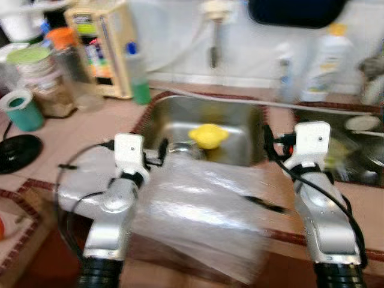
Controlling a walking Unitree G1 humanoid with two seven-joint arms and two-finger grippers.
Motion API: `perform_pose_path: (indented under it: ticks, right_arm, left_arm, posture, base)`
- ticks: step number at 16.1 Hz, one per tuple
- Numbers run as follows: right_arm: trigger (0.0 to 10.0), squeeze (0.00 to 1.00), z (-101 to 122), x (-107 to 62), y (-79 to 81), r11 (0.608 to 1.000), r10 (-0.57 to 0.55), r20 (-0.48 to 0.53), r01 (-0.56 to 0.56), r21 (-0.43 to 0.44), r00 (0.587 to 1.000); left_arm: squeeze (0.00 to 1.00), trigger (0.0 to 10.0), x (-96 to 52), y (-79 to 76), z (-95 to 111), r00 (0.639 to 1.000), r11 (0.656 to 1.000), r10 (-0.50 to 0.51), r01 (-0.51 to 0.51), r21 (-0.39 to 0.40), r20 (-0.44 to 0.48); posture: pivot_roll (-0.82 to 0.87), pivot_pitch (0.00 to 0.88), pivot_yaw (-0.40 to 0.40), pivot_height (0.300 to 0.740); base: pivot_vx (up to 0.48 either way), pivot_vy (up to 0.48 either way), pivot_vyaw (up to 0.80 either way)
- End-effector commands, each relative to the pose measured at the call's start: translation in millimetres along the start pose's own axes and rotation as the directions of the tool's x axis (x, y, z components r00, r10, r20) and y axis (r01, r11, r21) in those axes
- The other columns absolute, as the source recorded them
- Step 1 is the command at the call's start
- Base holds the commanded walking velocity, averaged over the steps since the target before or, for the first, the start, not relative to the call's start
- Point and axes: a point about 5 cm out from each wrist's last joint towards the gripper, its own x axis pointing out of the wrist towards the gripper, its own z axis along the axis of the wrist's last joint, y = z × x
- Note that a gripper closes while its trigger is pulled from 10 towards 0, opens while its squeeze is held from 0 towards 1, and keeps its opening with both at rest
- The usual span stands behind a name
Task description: Kitchen organization
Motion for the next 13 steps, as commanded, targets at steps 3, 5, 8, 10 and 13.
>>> perform_pose_path:
  ticks: [3,5,8,10,13]
  right_arm:
    - [10.0,0.00,6.0,2.7,1.8,1.000,0.005,0.020,-0.005,0.006,1.000]
    - [10.0,0.00,4.5,2.9,2.6,1.000,0.008,0.015,-0.008,0.004,1.000]
    - [10.0,0.00,4.0,3.2,2.7,1.000,0.009,0.011,-0.009,0.005,1.000]
    - [10.0,0.00,3.9,3.2,3.4,1.000,0.011,0.010,-0.011,0.005,1.000]
    - [10.0,0.00,4.0,4.6,0.4,1.000,-0.002,0.011,0.002,0.006,1.000]
  left_arm:
    - [0.00,10.0,2.3,4.2,3.6,1.000,1.000,-0.002,0.002,0.011,0.003]
    - [0.00,10.0,2.2,4.7,2.6,1.000,1.000,0.007,-0.007,-0.001,-0.003]
    - [0.00,10.0,2.3,5.7,2.8,1.000,1.000,0.019,-0.019,-0.008,-0.001]
    - [0.00,10.0,3.2,6.4,2.8,1.000,0.999,0.030,-0.030,-0.027,-0.009]
    - [0.00,10.0,6.6,4.3,9.4,0.999,0.999,0.038,-0.038,-0.032,0.000]
  posture:
    - [0.02,0.000,0.061,0.740]
    - [0.03,0.000,0.061,0.740]
    - [0.03,0.000,0.060,0.740]
    - [0.03,0.000,0.059,0.740]
    - [0.03,0.000,0.058,0.740]
  base:
    - [0.000,-0.450,0.00]
    - [0.000,-0.193,0.00]
    - [0.000,0.000,0.00]
    - [0.000,0.000,0.00]
    - [0.000,0.000,0.00]
